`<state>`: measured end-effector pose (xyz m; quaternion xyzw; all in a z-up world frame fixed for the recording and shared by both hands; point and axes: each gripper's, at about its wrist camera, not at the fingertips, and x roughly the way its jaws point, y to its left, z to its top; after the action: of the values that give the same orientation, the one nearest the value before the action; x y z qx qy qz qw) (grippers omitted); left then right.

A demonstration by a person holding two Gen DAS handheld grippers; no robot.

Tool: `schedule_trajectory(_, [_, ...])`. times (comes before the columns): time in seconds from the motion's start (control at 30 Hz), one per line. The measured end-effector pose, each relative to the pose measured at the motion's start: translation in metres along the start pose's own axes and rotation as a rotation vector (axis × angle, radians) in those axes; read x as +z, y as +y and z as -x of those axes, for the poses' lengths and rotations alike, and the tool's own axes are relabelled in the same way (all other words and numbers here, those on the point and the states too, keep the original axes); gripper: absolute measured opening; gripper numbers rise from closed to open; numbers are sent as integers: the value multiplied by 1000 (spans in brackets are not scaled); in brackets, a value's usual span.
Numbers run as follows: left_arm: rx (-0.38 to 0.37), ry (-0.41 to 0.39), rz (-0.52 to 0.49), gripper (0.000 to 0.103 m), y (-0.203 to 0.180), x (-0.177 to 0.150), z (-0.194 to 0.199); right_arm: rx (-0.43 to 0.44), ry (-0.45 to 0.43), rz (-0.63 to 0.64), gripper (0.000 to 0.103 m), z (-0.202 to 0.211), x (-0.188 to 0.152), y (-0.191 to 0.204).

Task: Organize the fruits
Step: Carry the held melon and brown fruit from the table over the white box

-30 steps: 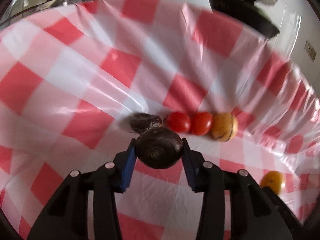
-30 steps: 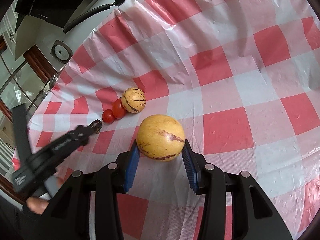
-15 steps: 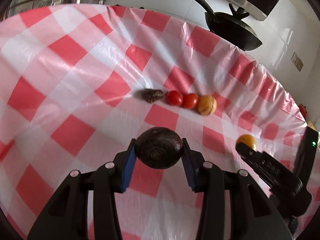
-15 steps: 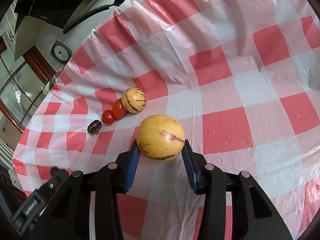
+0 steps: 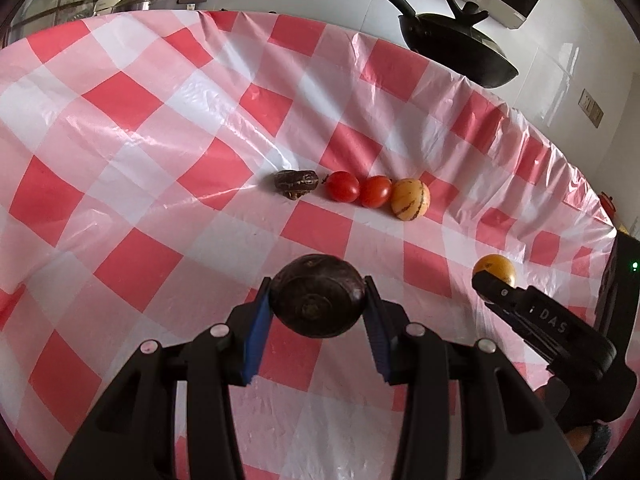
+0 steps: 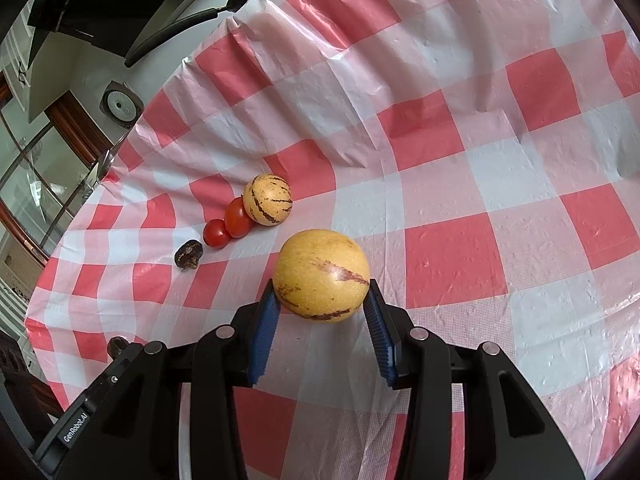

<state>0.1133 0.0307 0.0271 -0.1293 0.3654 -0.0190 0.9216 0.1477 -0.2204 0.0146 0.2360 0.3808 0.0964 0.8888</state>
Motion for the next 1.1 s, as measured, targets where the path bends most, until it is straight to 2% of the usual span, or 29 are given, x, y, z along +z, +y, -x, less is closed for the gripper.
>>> schedule_trajectory(0.3, [-5, -76, 18, 44, 8, -8, 21, -6, -10, -16, 43, 3, 0, -2])
schedule_trajectory(0.47, [5, -125, 83, 44, 35, -39, 77, 1, -24, -21, 43, 6, 1, -3])
schedule_trajectory(0.57, [-4, -146, 106, 44, 56, -64, 117, -47, -9, -19, 43, 12, -7, 1])
schedule_trajectory(0.8, [57, -138, 20, 44, 97, -110, 185, 20, 59, -5, 43, 57, -73, 40])
schedule_trajectory(1.1, [140, -126, 34, 44, 152, -156, 234, 118, 136, 242, 43, 102, -170, 135])
